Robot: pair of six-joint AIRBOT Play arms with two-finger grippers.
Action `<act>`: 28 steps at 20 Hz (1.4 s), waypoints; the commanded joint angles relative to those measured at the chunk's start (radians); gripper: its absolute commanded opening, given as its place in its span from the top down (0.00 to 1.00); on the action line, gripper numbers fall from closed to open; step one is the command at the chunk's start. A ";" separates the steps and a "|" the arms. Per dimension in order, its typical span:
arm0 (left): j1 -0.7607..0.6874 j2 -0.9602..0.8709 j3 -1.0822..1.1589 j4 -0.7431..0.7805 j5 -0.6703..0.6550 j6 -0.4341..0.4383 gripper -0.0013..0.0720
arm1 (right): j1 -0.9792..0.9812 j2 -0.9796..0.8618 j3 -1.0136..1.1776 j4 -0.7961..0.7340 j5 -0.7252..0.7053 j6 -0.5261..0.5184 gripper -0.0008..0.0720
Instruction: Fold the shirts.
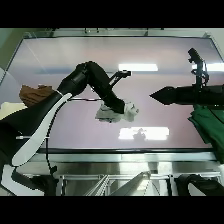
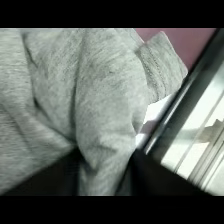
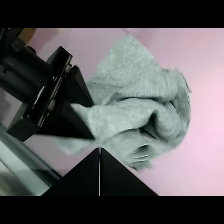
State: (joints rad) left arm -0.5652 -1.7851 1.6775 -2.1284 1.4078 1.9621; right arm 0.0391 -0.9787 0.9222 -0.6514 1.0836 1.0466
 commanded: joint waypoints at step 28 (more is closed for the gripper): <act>0.325 -0.164 -0.270 -0.334 -0.056 0.087 0.52 | 0.075 -0.460 -0.154 -0.087 -0.115 0.285 0.50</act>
State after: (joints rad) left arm -0.1780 -1.8866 1.3083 -2.4470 1.3106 2.0476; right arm 0.1043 -1.4277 0.7700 -0.7555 1.0069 1.3319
